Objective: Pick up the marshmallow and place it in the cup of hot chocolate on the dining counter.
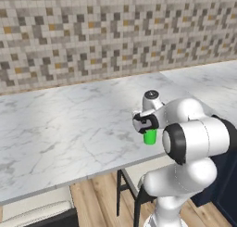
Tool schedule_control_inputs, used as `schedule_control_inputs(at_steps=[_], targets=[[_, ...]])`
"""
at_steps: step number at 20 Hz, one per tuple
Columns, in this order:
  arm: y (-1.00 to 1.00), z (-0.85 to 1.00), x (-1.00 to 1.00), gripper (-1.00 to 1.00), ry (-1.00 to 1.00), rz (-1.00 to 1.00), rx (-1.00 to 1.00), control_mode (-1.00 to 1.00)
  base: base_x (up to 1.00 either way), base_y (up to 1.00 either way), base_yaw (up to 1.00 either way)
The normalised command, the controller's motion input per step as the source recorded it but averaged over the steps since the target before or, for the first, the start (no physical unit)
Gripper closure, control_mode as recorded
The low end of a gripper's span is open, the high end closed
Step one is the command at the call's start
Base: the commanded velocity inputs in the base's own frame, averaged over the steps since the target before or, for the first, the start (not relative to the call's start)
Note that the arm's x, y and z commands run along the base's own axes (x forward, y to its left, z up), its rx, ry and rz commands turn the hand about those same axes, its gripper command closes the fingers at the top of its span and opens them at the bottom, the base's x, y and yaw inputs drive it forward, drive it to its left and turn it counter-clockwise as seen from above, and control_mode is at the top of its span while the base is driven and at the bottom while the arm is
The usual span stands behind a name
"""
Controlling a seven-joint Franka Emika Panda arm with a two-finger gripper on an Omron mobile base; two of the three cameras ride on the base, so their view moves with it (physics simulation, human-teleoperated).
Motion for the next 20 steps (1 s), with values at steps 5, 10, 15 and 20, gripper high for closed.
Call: schedule_control_inputs(at_steps=[5, 10, 15, 20], targets=[[0.04, -0.36, -0.41, -1.0, 0.01, 0.0, -0.01, -1.0, 0.0, 0.0, 0.0], [0.0, -0.09, -0.33, -1.0, 0.0, 0.0, 0.0, -1.0, 0.0, 0.0, 0.0], [0.0, 0.0, -0.13, -1.0, -0.01, 0.0, 0.0, -1.0, 0.0, 0.0, 0.0], [0.08, 0.0, 0.0, -1.0, -0.01, 0.0, 0.0, -1.0, 0.0, 0.0, 0.0]])
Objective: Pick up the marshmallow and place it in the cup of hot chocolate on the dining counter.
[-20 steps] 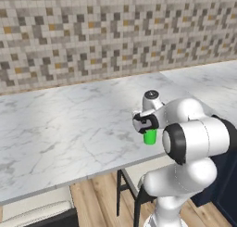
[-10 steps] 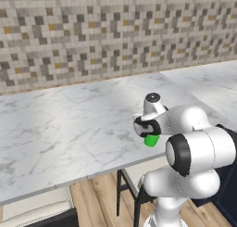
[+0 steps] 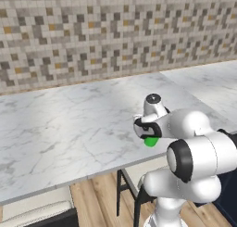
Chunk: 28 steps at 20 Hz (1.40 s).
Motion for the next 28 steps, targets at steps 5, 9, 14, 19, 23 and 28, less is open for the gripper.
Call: schedule_control_inputs(at_steps=[5, 9, 14, 19, 23, 28], targets=[[0.17, 0.0, 0.0, -1.0, -0.03, -0.01, 0.0, -1.0, 0.0, 0.0, 0.0], [0.15, 0.0, 0.0, -1.0, -0.02, -0.01, 0.0, -1.0, 0.0, 0.0, 0.0], [0.08, 0.14, 0.0, -1.0, -0.01, -0.02, 0.0, -1.0, 0.0, 0.0, 0.0], [0.02, 0.37, 0.02, -1.0, 0.0, -0.01, 0.0, -1.0, 0.0, 0.0, 0.0], [-0.06, 0.65, -0.13, -1.0, 0.0, 0.0, 0.02, -1.0, 0.0, 0.0, 0.0], [-0.29, 0.96, -0.9, -1.0, 0.02, 0.06, 0.17, -1.0, 0.0, 0.0, 0.0]])
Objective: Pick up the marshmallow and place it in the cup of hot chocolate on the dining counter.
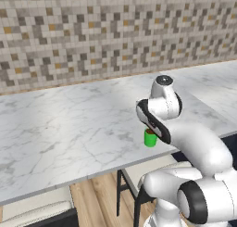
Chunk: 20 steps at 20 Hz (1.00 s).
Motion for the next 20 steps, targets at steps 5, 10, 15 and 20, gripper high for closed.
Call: schedule_control_inputs(at_steps=[5, 10, 15, 20], targets=[[-0.29, 1.0, -1.0, -1.0, 0.09, 0.13, 0.16, -1.0, 0.0, 0.0, 0.0], [-0.03, 1.0, -1.0, -1.0, 0.14, 0.12, 0.04, -1.0, 0.0, 0.0, 0.0], [0.0, 0.91, -1.0, -1.0, 0.1, 0.04, -0.02, -1.0, 0.0, 0.0, 0.0], [0.0, 0.6, -1.0, -1.0, 0.0, 0.07, -0.04, -1.0, 0.0, 0.0, 0.0]])
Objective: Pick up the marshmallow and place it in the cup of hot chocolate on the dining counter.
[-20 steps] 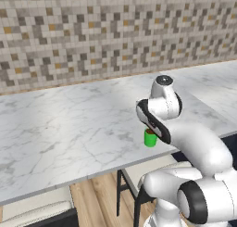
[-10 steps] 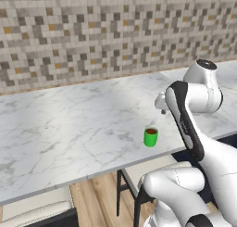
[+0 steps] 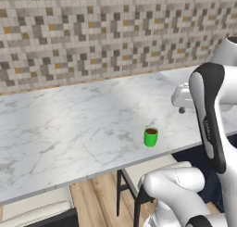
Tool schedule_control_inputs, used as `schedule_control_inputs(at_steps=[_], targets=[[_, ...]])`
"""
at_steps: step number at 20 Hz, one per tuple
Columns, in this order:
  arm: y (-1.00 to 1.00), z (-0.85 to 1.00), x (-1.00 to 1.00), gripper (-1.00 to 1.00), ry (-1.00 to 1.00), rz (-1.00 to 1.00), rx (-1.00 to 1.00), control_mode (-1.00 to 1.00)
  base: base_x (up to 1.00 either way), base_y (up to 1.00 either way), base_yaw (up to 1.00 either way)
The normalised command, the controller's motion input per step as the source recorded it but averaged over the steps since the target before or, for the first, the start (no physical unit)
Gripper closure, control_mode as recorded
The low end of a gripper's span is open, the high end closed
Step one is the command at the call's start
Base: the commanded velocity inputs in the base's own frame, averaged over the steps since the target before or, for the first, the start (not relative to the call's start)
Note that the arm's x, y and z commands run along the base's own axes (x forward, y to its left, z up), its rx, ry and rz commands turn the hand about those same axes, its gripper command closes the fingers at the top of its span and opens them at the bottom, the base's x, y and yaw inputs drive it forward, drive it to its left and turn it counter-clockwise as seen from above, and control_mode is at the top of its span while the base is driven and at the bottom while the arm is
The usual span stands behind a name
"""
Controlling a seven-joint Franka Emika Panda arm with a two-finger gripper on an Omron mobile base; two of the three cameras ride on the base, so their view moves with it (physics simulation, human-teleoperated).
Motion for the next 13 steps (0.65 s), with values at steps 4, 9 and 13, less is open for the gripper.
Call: schedule_control_inputs(at_steps=[4, 9, 13], targets=[[0.13, 0.03, -1.0, -1.0, -0.26, 0.08, -0.12, -1.0, 0.0, 0.0, 0.0], [0.32, 0.0, -0.89, -1.0, -0.41, 0.08, -0.15, -1.0, 0.0, 0.0, 0.0], [0.21, 0.02, -0.2, -1.0, -0.44, 0.02, -0.11, -1.0, 0.0, 0.0, 0.0]])
